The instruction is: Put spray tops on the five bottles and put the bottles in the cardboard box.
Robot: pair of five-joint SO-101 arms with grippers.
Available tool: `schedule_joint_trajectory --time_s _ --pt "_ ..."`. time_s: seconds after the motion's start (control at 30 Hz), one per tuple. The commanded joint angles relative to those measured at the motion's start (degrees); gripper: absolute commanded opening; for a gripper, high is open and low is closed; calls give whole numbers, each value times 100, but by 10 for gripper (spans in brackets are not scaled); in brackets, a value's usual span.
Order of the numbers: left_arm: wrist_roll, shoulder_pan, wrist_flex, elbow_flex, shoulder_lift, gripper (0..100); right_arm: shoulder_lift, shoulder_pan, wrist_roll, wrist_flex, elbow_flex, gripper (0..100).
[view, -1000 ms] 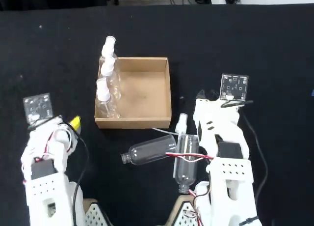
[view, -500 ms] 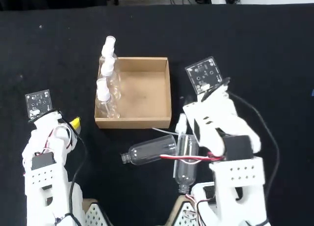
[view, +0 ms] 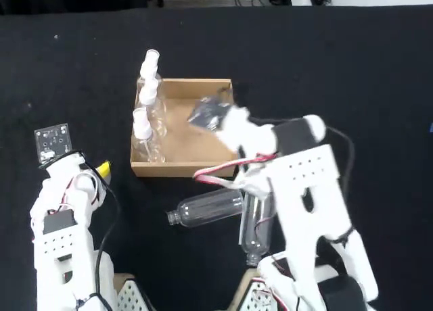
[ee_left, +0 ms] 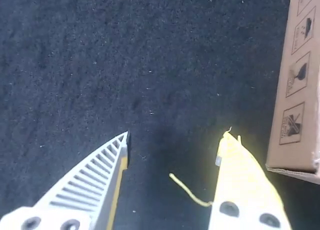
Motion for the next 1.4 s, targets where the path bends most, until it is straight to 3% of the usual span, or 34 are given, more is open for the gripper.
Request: schedule_joint_trajectory --time_s 0.0,0.1,0.27,0.33,0.43,0.63,1.03,1.17,1.37 --pt "0 -541 -149 -48 26 261 13 -695 53 167 -145 79" --pt "9 -760 -466 48 26 261 40 -1257 97 167 233 115" --pt "-26 -840 -1284 418 26 261 40 -2171 97 132 892 322" --pt "9 -963 -1354 444 26 261 -4 -2418 105 -9 1095 358" --pt "53 -1376 -1354 409 26 261 -4 -2523 519 -299 1420 339" --pt "844 -1886 -1345 382 26 261 -4 -2505 1116 -1055 2220 302" --pt "879 -1921 -1345 374 26 261 -4 -2505 1451 -1380 2308 322" --pt "879 -1921 -1345 374 26 261 40 -2523 1451 -1881 2501 402" --pt "879 -1930 -1345 374 26 261 40 -2532 1451 -2752 3090 410"
